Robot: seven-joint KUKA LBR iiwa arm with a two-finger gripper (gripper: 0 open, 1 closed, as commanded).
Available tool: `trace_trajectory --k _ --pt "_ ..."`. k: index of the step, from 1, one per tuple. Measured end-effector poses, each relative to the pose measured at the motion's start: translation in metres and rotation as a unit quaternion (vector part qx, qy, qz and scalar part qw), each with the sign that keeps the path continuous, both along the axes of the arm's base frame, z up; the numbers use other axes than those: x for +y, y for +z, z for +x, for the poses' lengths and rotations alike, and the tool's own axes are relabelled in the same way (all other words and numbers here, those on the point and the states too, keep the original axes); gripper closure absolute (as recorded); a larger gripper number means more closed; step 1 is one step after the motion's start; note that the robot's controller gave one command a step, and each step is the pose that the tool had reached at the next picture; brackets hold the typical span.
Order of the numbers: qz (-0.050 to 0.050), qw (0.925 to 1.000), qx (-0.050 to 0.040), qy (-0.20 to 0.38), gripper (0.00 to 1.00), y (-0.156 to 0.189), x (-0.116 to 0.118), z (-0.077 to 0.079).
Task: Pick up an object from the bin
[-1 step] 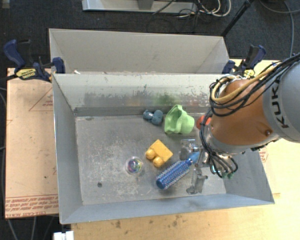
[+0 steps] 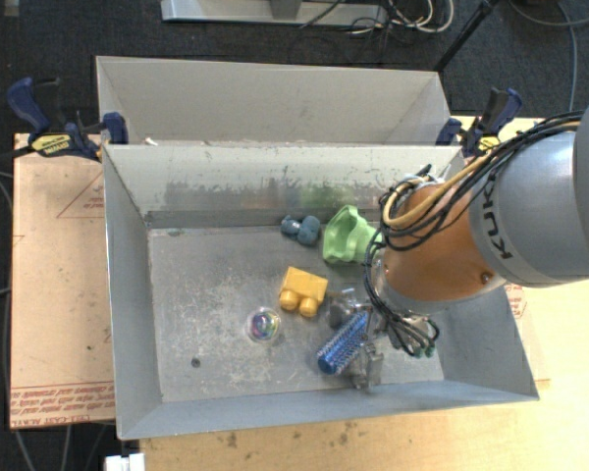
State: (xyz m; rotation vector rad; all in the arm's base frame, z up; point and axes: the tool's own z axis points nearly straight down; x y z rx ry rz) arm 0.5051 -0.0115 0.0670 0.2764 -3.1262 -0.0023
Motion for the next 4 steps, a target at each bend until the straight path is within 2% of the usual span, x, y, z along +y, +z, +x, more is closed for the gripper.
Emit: trace_trajectory --k 1,2,3,4 --pt "0.0 0.9873 -0.0038 0.159 0.0 0.033 -0.003 0.01" --pt "0.0 0.9631 -0.003 0.269 0.0 0.036 -0.016 0.016" --pt "0.001 0.9218 -0.0019 0.388 0.0 0.002 -0.01 0.018" --pt "0.002 0.9225 -0.0025 0.386 0.0 0.002 -0.009 0.019"
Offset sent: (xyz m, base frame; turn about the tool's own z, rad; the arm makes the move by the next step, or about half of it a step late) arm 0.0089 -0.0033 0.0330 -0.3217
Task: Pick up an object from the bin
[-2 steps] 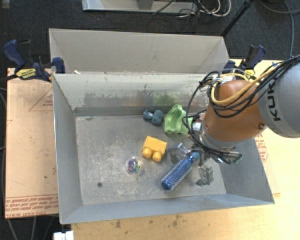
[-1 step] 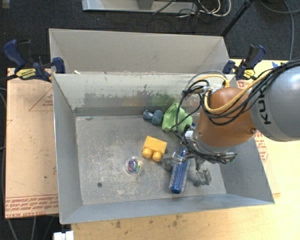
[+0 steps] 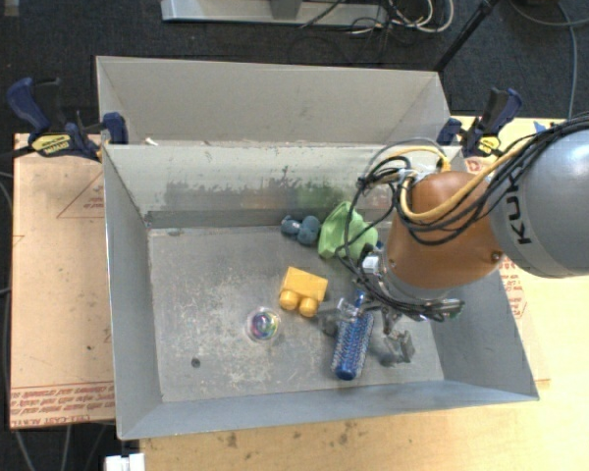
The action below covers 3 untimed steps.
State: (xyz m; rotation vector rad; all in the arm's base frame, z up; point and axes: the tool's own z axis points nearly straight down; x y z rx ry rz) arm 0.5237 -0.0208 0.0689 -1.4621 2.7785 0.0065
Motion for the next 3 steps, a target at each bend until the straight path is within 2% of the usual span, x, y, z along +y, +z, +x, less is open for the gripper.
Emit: trace_trajectory --k 1,2,3 --pt "0.0 1.0 0.0002 0.0 1.0 0.0 0.0 0.0" --pt "-0.002 1.0 -0.0013 -0.002 1.0 0.036 0.001 0.001" --pt "-0.002 1.0 -0.004 -0.004 1.0 0.131 0.002 0.002"
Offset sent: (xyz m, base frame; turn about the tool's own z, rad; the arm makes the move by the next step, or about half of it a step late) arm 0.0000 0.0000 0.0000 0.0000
